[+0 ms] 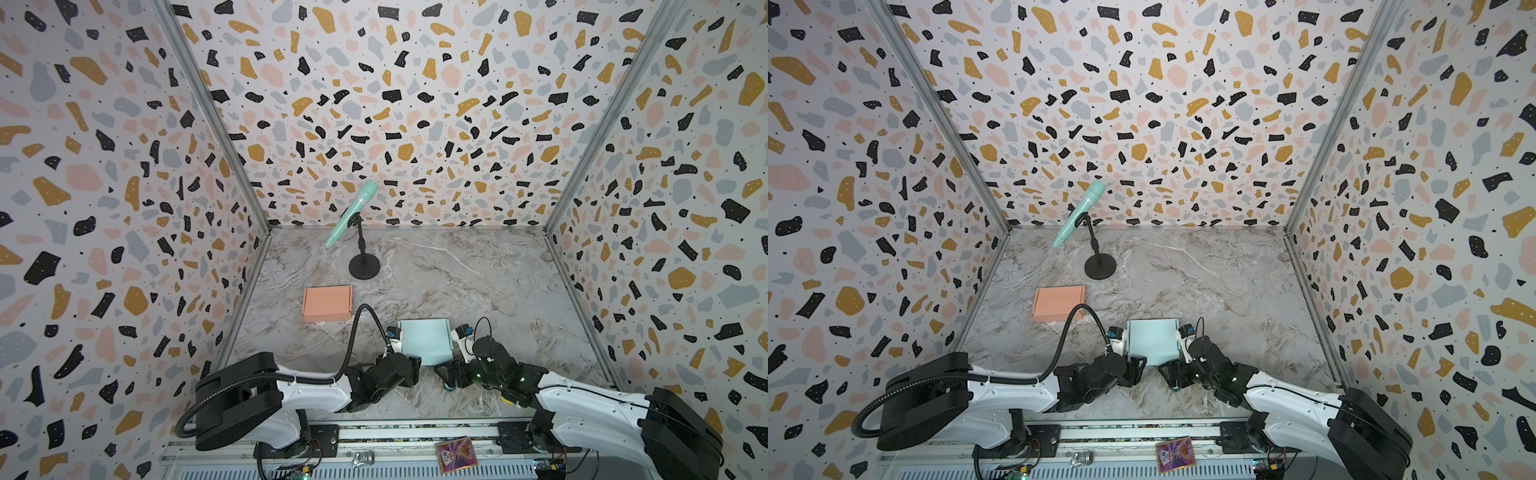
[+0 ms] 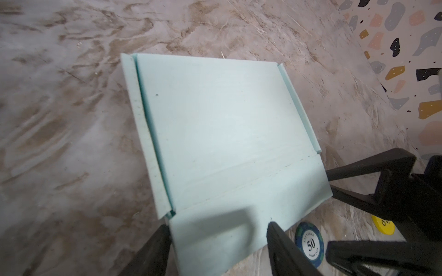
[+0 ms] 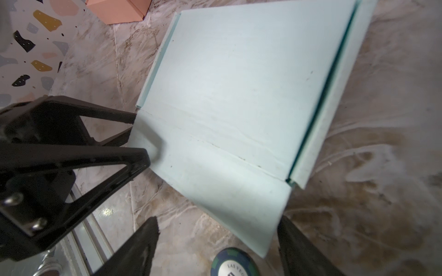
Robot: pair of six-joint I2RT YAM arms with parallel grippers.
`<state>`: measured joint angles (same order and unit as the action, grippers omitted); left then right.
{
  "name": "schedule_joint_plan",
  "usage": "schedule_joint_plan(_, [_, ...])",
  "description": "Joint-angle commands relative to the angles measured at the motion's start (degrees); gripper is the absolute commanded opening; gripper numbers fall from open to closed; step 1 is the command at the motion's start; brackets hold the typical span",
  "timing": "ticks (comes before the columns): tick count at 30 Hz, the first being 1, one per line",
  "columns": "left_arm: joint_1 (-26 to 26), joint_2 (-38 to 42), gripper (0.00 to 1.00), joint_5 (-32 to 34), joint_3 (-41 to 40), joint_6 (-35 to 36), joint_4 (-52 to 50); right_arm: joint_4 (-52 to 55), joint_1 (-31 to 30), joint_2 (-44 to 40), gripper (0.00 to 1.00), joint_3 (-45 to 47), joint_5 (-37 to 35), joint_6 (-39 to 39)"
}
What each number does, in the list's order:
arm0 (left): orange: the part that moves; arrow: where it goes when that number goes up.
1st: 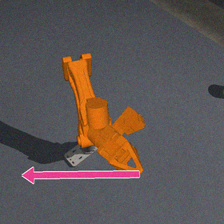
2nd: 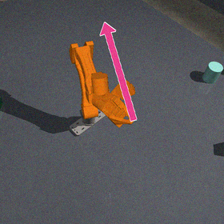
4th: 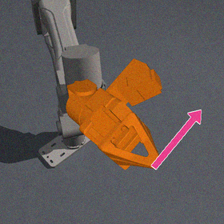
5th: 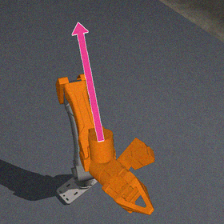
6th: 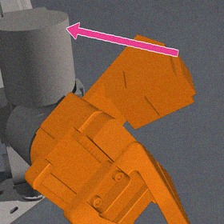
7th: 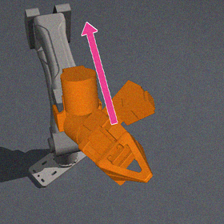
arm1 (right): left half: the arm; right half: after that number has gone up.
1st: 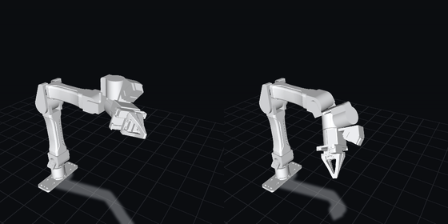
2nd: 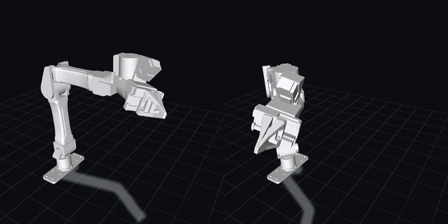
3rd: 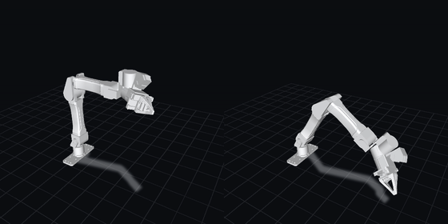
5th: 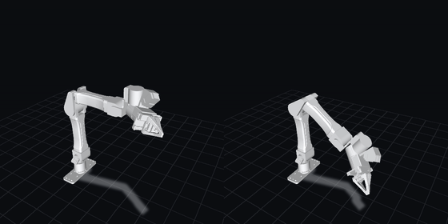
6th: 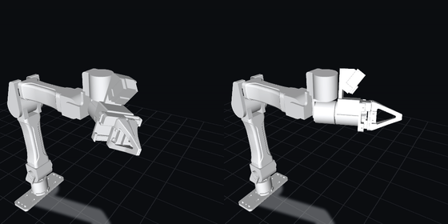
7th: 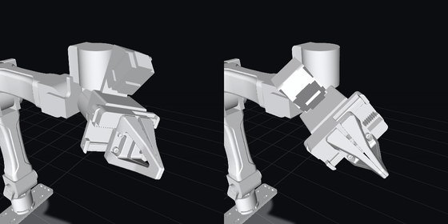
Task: Assemble paper box
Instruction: Fold and tuck the lid into the gap.
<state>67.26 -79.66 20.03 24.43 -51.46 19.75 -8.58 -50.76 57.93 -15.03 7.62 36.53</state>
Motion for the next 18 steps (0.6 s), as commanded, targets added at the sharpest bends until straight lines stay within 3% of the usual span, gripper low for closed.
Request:
schedule_joint_plan(1, [0.69,0.56,0.65,-0.26,-0.52,-0.91,3.48,-1.00,-1.21,-0.36,0.78,-1.14,-0.19,0.64])
schedule_joint_plan(11, [0.68,-0.23,0.59,1.10,-1.49,-1.12,3.85,0.25,-1.53,0.91,0.75,-0.41,-6.46,-0.65])
schedule_joint_plan(18, [0.44,-0.48,0.50,1.81,-1.57,-1.05,3.63,-1.47,-1.21,3.46,0.65,-1.38,-6.88,-1.86])
